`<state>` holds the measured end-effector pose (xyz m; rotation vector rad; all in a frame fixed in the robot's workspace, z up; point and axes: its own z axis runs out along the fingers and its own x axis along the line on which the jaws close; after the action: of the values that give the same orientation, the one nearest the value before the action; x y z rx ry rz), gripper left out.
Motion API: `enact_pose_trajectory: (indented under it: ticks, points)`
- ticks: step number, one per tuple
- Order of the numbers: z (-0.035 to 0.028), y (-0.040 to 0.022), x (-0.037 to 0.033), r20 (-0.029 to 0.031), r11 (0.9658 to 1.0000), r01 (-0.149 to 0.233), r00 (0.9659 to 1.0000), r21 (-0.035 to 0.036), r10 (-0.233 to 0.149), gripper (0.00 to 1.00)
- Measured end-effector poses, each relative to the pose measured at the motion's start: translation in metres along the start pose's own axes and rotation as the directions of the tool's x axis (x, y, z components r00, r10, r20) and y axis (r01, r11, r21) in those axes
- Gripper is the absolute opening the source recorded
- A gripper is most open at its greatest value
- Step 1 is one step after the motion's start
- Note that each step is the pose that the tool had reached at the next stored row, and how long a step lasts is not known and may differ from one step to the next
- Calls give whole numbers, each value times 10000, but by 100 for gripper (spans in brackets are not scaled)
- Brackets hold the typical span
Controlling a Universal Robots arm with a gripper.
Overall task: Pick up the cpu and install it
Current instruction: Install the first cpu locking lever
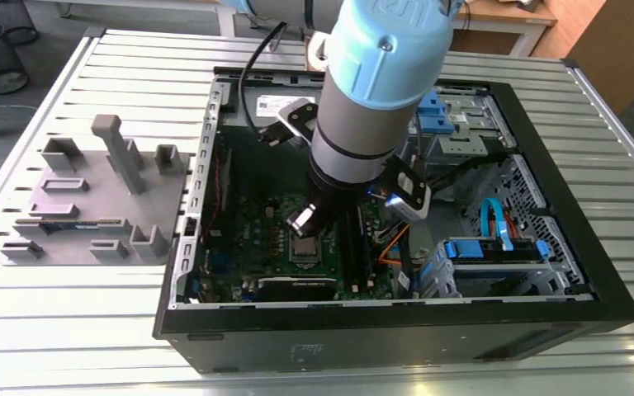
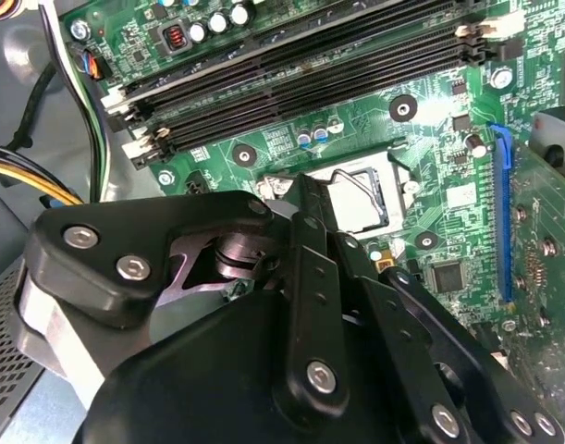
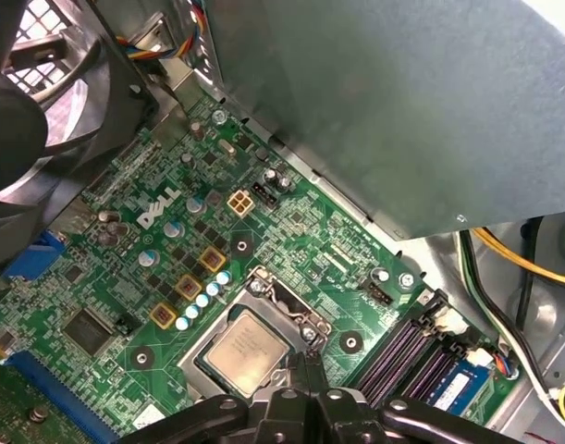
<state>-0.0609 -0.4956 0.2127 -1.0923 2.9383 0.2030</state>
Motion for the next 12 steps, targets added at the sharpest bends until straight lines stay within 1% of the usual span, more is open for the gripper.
enact_pose_trajectory:
  ticks: [3,12]
  points:
    - [0,-11,11,-1,10000,-2,10000,1,2,11]
    - [0,-13,13,-1,10000,-3,10000,1,3,11]
